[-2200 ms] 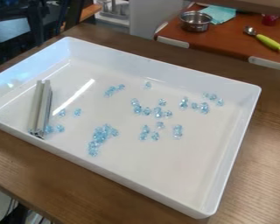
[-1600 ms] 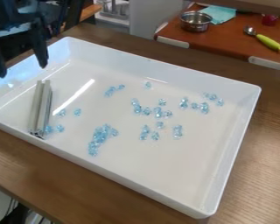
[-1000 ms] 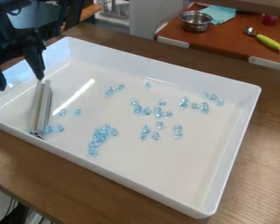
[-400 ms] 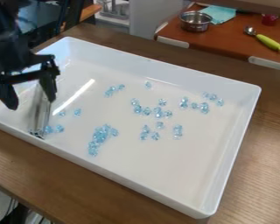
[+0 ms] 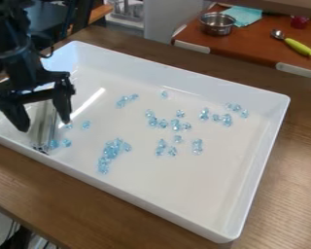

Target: Sweep into pile

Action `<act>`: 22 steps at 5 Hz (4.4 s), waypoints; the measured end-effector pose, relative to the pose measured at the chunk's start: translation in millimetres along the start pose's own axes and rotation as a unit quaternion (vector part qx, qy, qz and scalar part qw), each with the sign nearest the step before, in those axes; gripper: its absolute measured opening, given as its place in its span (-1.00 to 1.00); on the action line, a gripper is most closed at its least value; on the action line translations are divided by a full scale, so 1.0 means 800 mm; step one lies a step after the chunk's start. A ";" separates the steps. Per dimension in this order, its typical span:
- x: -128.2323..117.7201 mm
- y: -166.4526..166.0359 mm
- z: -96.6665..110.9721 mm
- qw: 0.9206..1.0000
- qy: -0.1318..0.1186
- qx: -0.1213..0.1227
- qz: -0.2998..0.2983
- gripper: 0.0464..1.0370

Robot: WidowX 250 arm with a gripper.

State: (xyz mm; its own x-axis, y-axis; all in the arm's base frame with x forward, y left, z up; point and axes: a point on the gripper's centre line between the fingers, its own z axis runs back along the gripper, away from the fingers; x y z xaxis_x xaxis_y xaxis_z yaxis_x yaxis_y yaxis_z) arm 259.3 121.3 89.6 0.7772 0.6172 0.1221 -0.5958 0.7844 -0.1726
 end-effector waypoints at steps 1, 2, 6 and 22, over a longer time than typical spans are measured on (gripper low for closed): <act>-0.003 -0.005 -0.004 1.000 -0.001 0.007 -0.001 0.31; -0.003 -0.008 -0.006 1.000 -0.006 0.017 0.000 -0.28; -0.015 -0.055 -0.016 0.999 0.012 0.036 -0.002 -0.35; -0.045 -0.237 0.054 0.998 0.057 -0.018 0.029 -0.35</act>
State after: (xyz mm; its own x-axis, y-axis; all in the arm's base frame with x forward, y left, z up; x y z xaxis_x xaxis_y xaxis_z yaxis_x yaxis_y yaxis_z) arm 335.5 -47.2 160.1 0.7606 0.6493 -0.0008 -0.6348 0.7433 -0.2110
